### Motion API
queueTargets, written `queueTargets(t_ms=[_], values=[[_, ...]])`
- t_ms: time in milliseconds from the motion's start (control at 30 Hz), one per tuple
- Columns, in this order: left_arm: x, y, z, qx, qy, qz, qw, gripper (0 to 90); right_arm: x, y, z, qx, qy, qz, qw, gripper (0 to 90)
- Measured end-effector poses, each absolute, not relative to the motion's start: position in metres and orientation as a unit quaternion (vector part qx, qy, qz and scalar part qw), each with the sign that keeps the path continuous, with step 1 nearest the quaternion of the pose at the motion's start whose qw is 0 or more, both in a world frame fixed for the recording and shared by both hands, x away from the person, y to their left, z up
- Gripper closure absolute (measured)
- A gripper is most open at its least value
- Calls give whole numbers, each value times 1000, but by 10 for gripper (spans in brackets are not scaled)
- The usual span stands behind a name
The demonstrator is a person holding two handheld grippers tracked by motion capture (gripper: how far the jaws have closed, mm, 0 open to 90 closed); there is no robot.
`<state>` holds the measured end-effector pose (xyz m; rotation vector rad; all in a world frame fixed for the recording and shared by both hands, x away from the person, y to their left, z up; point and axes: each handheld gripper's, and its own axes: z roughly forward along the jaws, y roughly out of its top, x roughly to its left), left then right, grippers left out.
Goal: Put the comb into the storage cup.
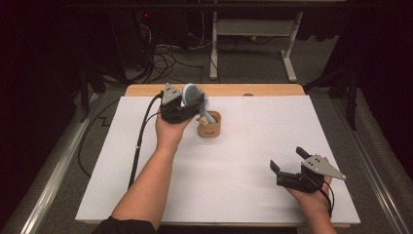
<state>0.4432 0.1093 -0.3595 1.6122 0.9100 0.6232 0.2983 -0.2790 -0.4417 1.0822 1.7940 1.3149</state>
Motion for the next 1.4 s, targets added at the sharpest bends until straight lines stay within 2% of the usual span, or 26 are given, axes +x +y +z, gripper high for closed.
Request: queueTargets(t_ms=[433, 1400], values=[[445, 119, -364, 688, 389, 246, 561, 226, 298, -278, -442, 412, 687, 500, 329, 1], [450, 127, -371, 703, 390, 235, 546, 83, 299, -277, -442, 411, 688, 498, 329, 1]])
